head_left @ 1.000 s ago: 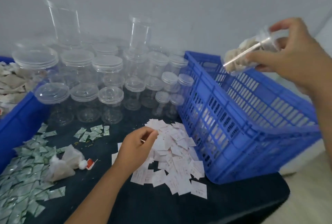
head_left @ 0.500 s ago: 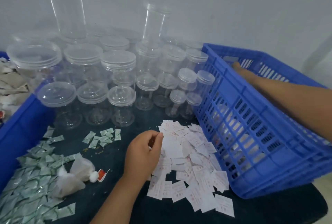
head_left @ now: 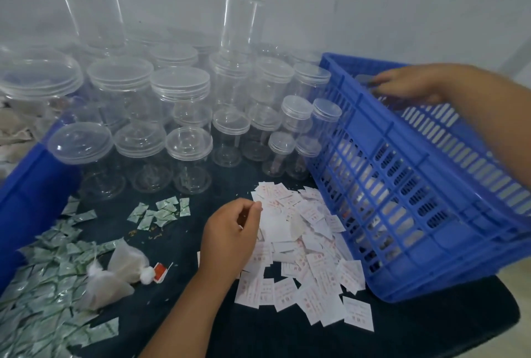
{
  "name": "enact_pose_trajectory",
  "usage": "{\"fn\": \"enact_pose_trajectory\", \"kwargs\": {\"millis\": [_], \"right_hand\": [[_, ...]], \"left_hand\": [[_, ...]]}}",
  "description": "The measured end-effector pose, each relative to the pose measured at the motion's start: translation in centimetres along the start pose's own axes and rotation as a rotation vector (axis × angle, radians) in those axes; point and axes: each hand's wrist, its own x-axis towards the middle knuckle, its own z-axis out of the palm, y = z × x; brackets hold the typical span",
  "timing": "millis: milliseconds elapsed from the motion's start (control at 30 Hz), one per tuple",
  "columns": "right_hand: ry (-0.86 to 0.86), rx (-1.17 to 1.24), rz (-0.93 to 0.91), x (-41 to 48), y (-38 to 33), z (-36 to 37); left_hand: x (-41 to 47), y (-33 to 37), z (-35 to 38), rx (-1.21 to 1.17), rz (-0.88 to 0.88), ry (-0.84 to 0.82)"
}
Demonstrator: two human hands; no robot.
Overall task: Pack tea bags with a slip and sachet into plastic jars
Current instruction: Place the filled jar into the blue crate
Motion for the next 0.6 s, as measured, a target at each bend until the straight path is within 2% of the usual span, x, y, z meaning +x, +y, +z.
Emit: {"fn": "enact_pose_trajectory", "kwargs": {"millis": [100, 133, 200, 267, 367, 433, 500, 600], "right_hand": [[0.311, 0.027, -0.181, -3.4, -3.9, -3.5], [0.335, 0.011, -0.274, -4.9, -5.5, -3.7], [0.246, -0.103, -0.424, -7.9, -8.4, -2.5], [0.131, -0.330, -0.514, -9.5, -11.2, 0.0], [0.102, -0.649, -0.494, -7.2, -12.8, 4.9], [0.151, -0.768, -0.353, -5.1, -12.4, 8.8], [0.185, -0.774, -0.258, -3.8, -11.2, 12.2], [0.348, -0.684, -0.299, -2.6, -9.4, 15.1]], "left_hand": [[0.0, 0.2, -0.1, -0.032, -0.030, 0.016], [0.0, 0.3, -0.2, -0.042, -0.030, 0.024], [-0.1, 0.5, -0.5, -0.072, -0.024, 0.042], [-0.4, 0.5, -1.0, -0.089, -0.029, 0.055], [-0.9, 0.4, -1.7, -0.067, -0.033, 0.069], [-1.4, 0.4, -2.2, -0.041, -0.015, 0.079], [-2.0, 0.2, -2.6, -0.031, 0.008, 0.091], [-2.5, 0.2, -3.0, -0.008, 0.046, 0.098]]}}
